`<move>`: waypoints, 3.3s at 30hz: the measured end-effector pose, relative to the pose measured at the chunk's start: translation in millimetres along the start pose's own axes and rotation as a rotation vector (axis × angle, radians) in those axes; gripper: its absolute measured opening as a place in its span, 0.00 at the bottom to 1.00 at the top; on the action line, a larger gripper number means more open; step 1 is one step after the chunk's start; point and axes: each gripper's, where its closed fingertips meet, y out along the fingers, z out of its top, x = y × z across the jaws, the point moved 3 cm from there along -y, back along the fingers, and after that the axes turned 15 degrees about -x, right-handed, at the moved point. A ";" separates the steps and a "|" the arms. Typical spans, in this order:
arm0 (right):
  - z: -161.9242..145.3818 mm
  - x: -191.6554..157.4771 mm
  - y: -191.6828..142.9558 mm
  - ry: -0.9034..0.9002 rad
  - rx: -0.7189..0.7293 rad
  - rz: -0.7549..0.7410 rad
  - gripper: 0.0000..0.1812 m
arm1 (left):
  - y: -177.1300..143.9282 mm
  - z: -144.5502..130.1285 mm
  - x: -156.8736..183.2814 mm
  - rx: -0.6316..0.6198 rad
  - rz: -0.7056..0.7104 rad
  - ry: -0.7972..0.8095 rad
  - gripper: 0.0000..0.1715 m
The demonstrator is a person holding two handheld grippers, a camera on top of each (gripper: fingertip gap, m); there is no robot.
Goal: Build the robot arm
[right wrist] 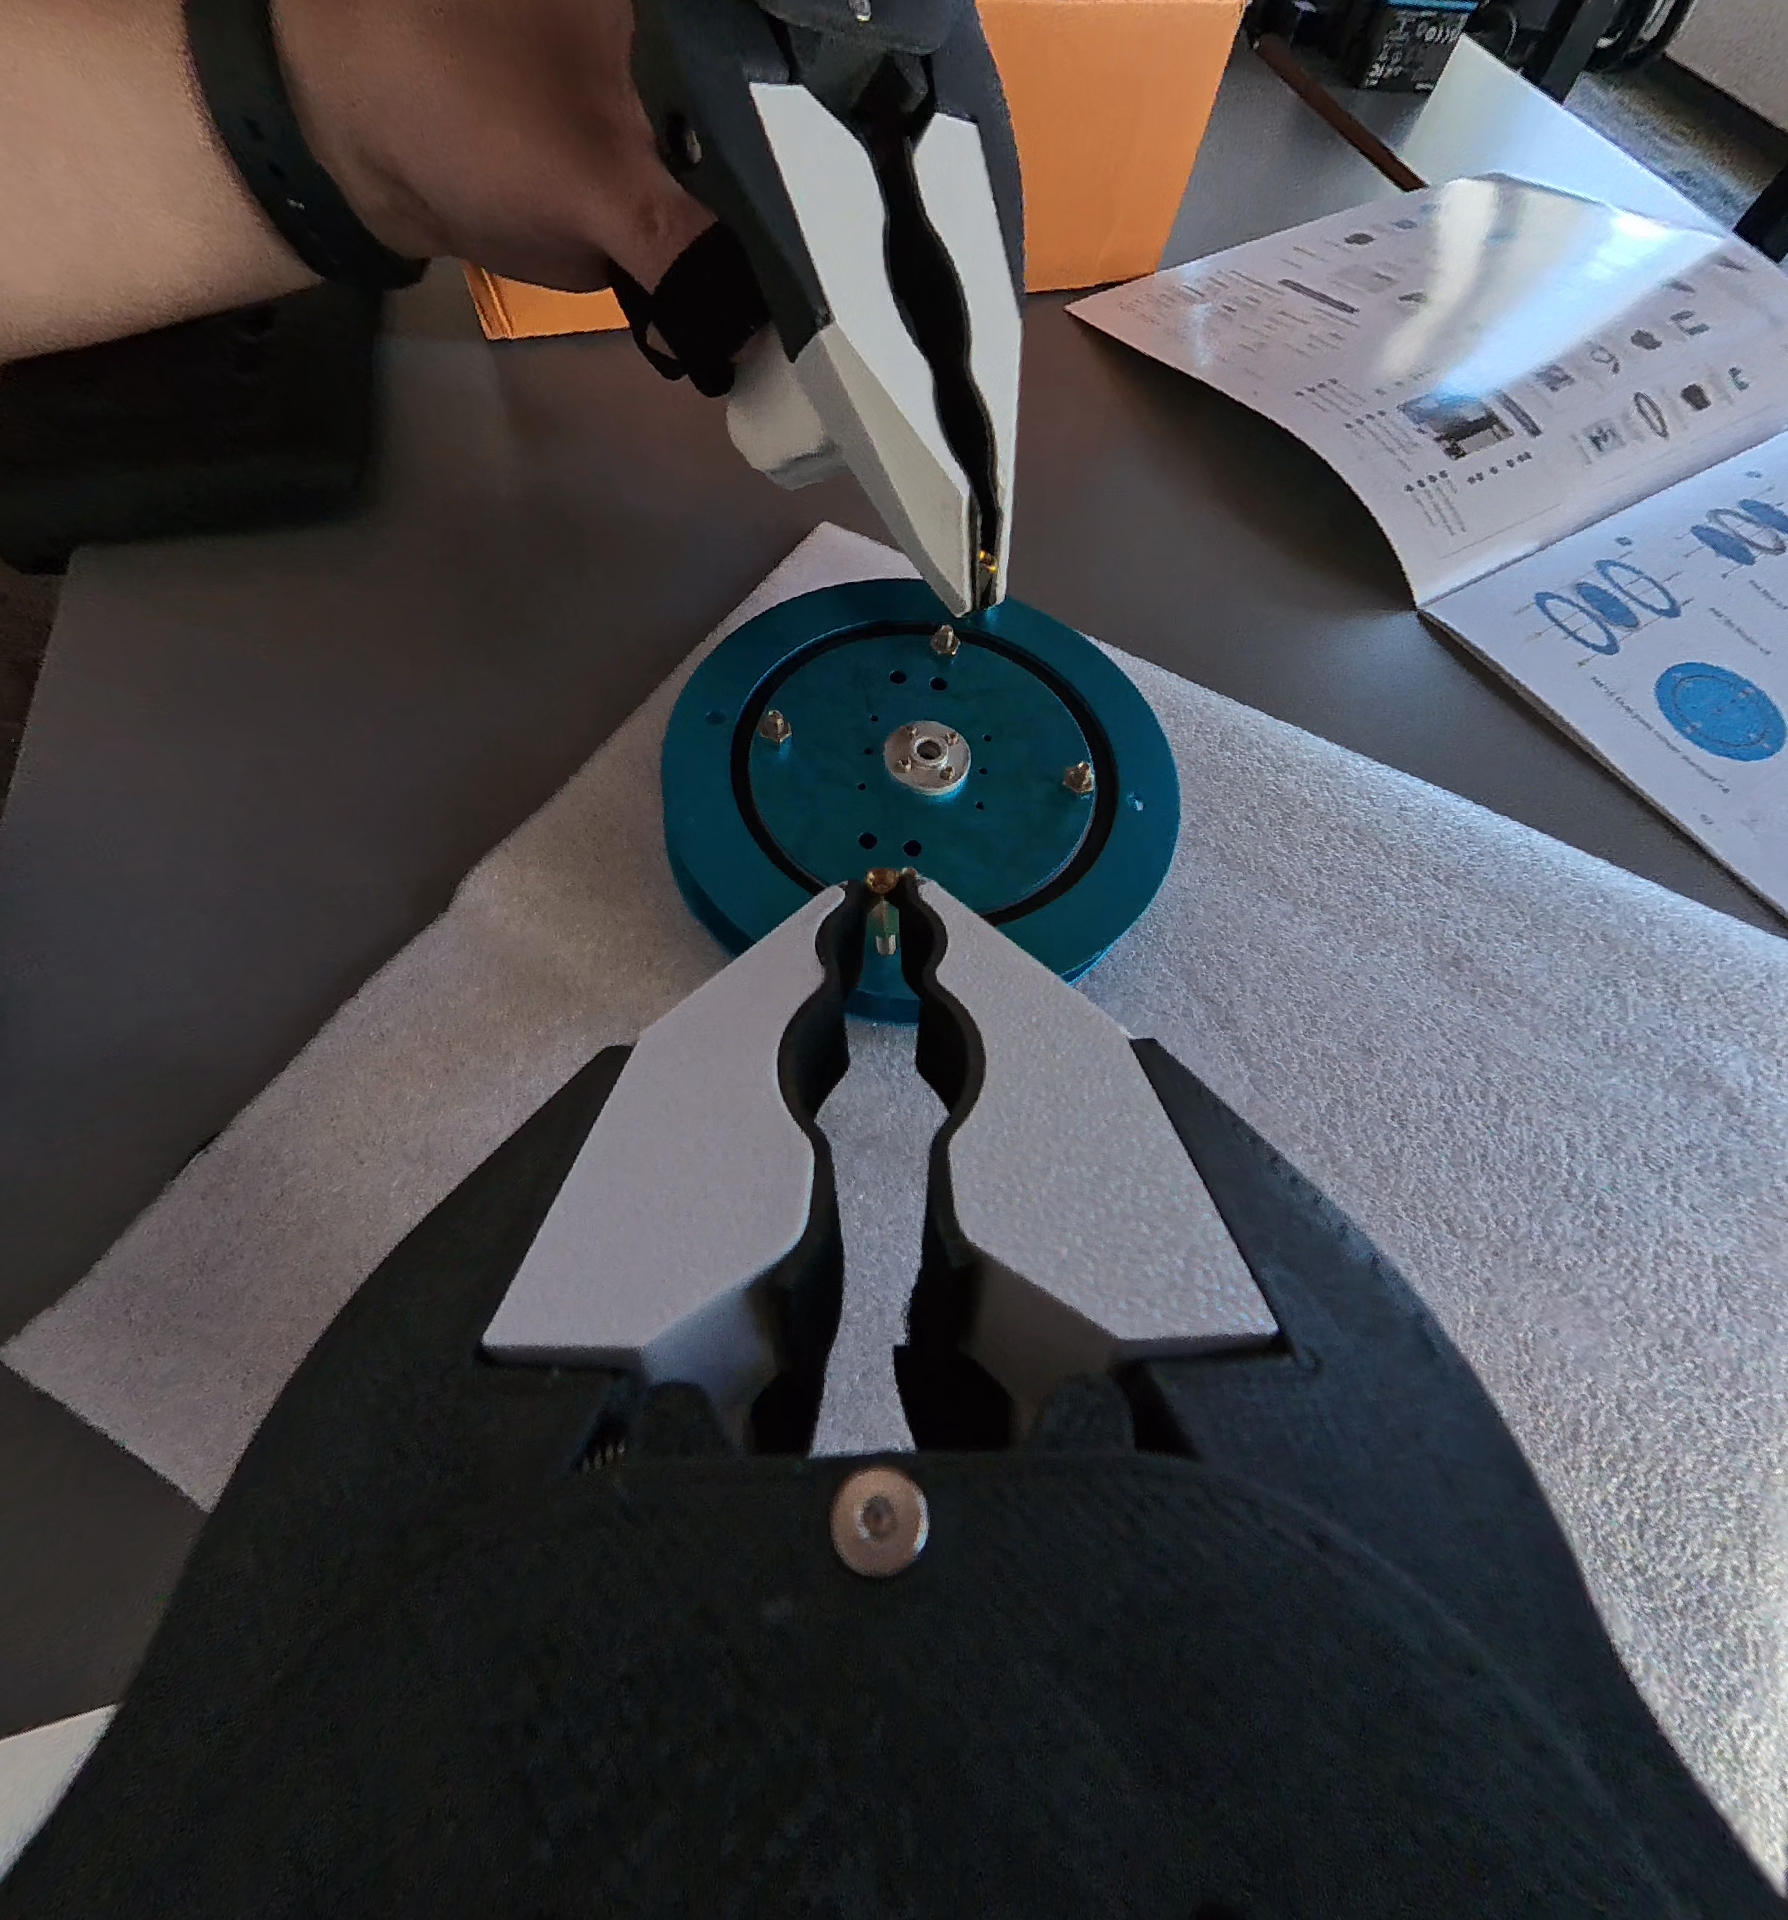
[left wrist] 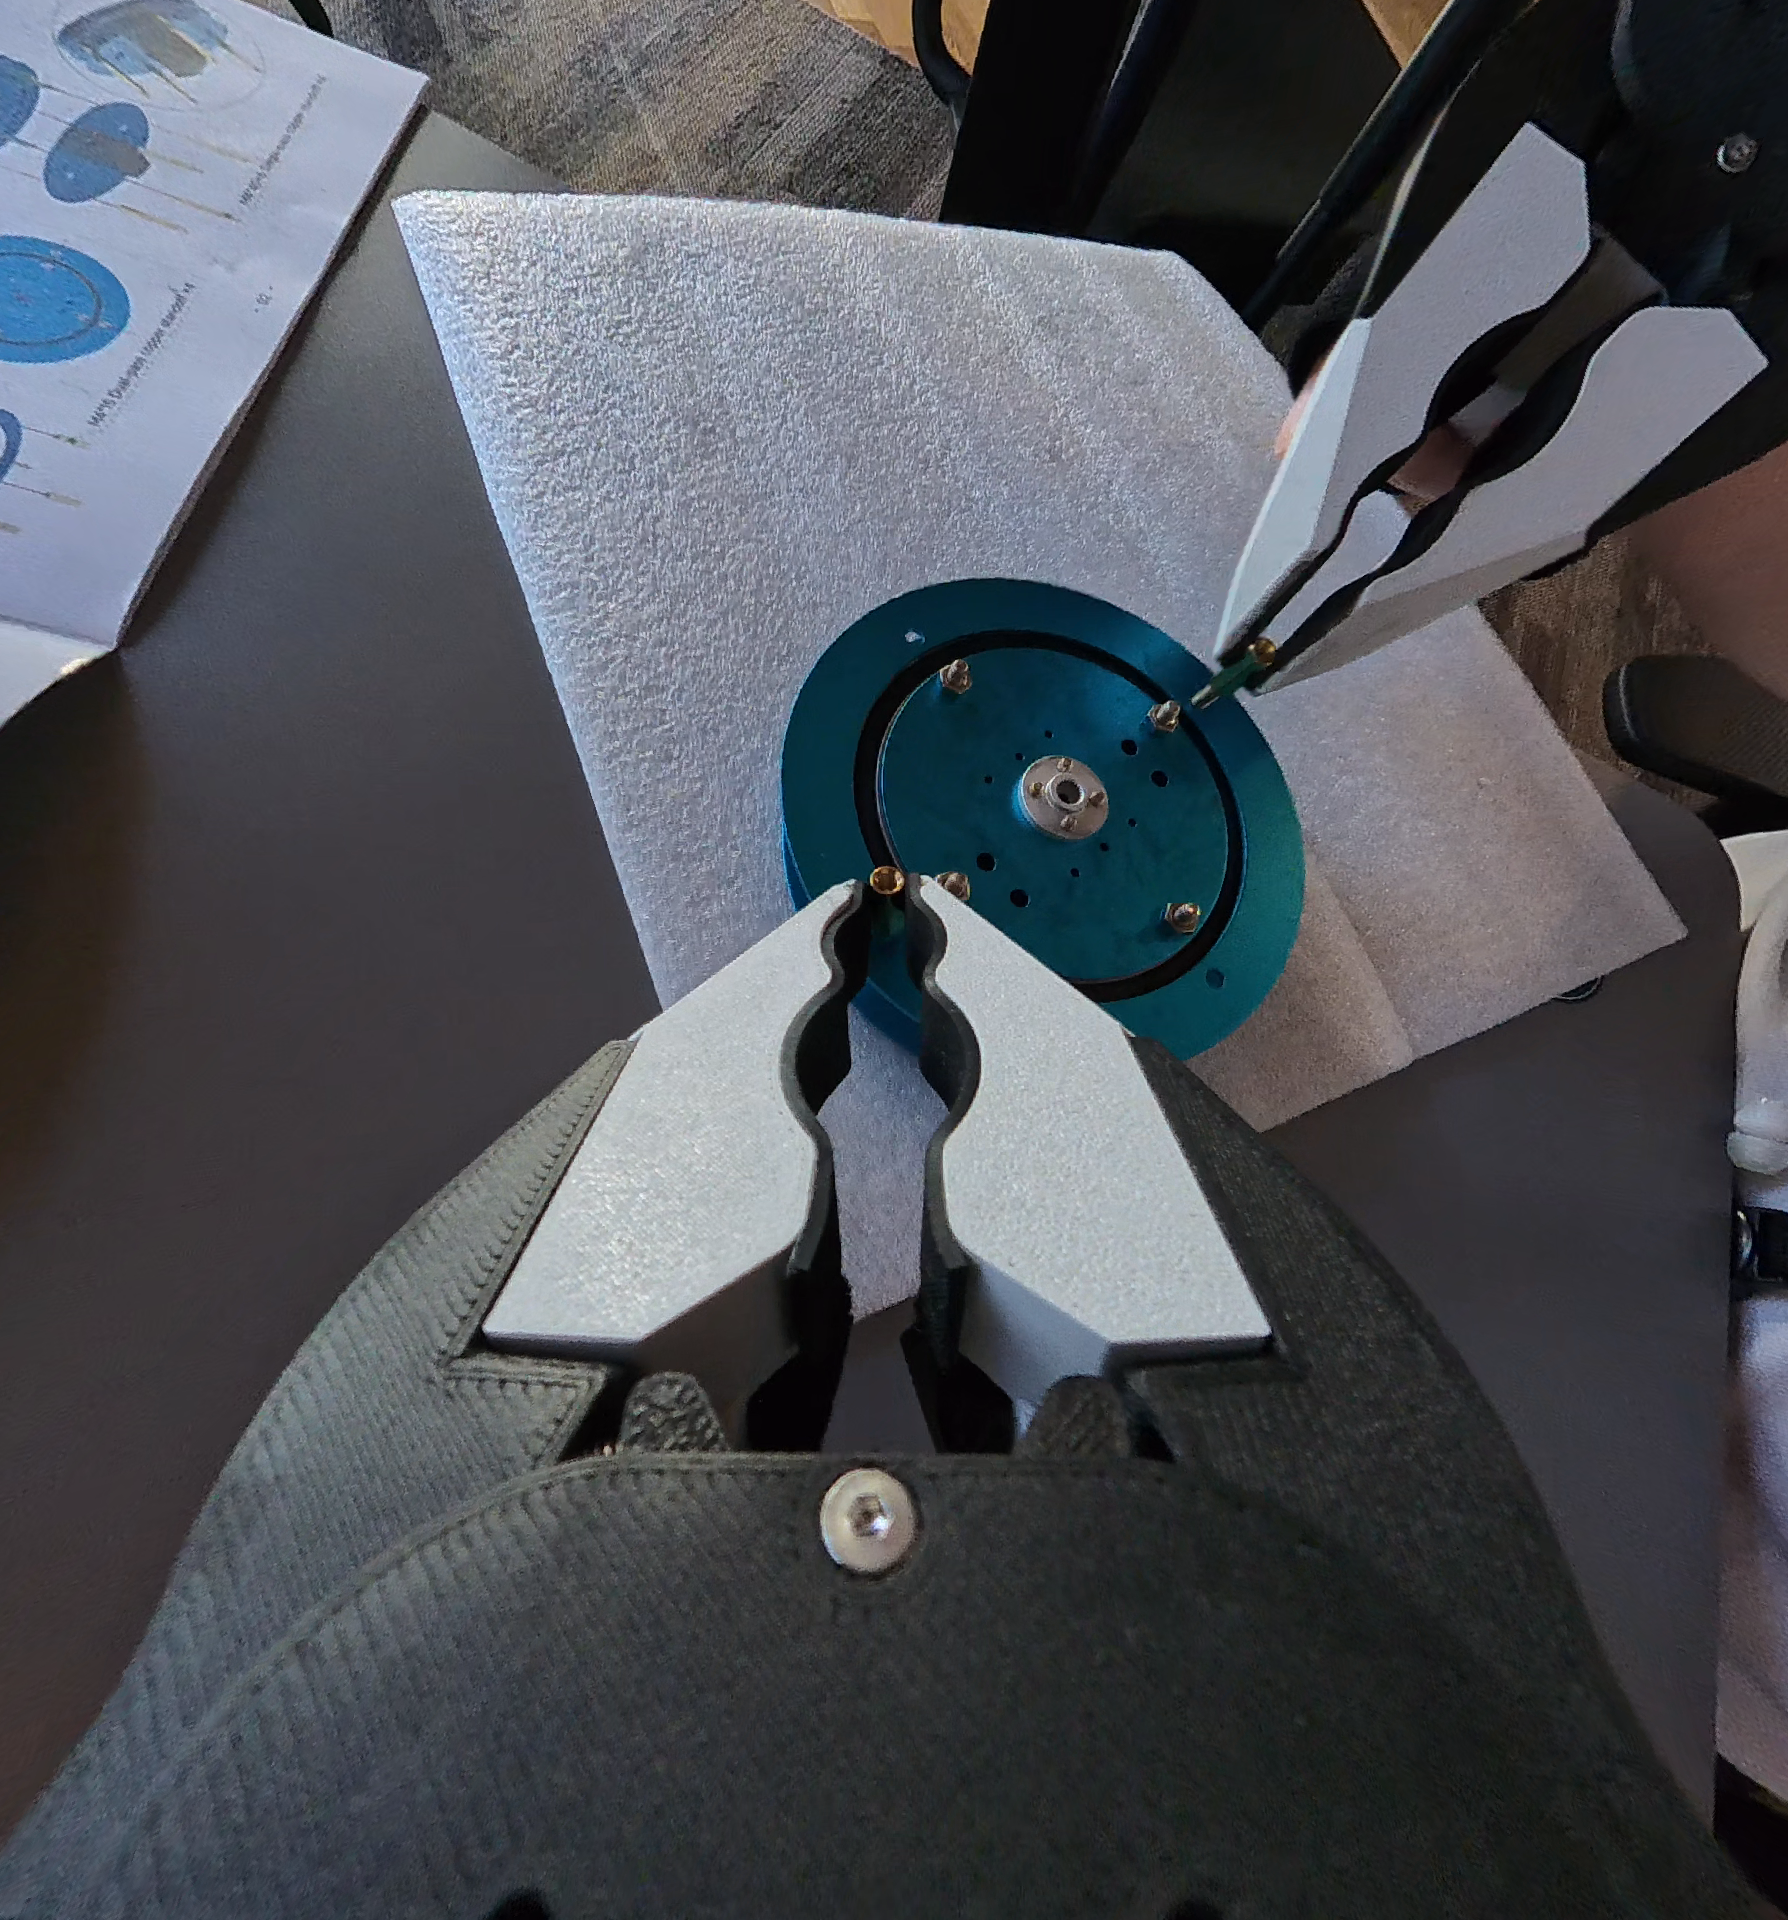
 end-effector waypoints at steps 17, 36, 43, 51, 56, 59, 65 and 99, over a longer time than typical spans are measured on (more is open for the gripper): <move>-6.4 2.7 5.3 0.131 0.029 0.091 0.03 | -0.3 -3.2 -0.2 0.054 -0.039 -0.045 0.03; -27.2 33.1 -7.2 -0.231 0.071 0.286 0.41 | -33.6 -21.0 55.3 0.206 0.128 -0.261 0.26; -49.1 68.2 -10.3 -0.288 -0.116 0.490 0.39 | -3.8 -33.7 92.2 0.149 0.231 -0.506 0.37; -66.0 61.8 -4.3 -0.264 -0.168 0.399 0.38 | 19.9 -43.1 75.9 -0.008 0.383 -0.433 0.51; -64.9 49.2 -4.0 -0.148 -0.154 0.337 0.38 | 20.1 -50.4 64.9 -0.107 0.472 -0.297 0.53; -61.8 39.6 -2.6 -0.073 -0.175 0.270 0.38 | 12.8 -57.3 51.1 -0.122 0.477 -0.290 0.61; -46.8 8.9 8.5 0.072 -0.188 0.139 0.38 | -6.2 -71.8 30.8 -0.134 0.385 -0.300 0.55; 47.3 0.9 15.0 -0.166 0.225 0.542 0.12 | -32.4 -29.8 56.6 0.146 0.211 -0.153 0.26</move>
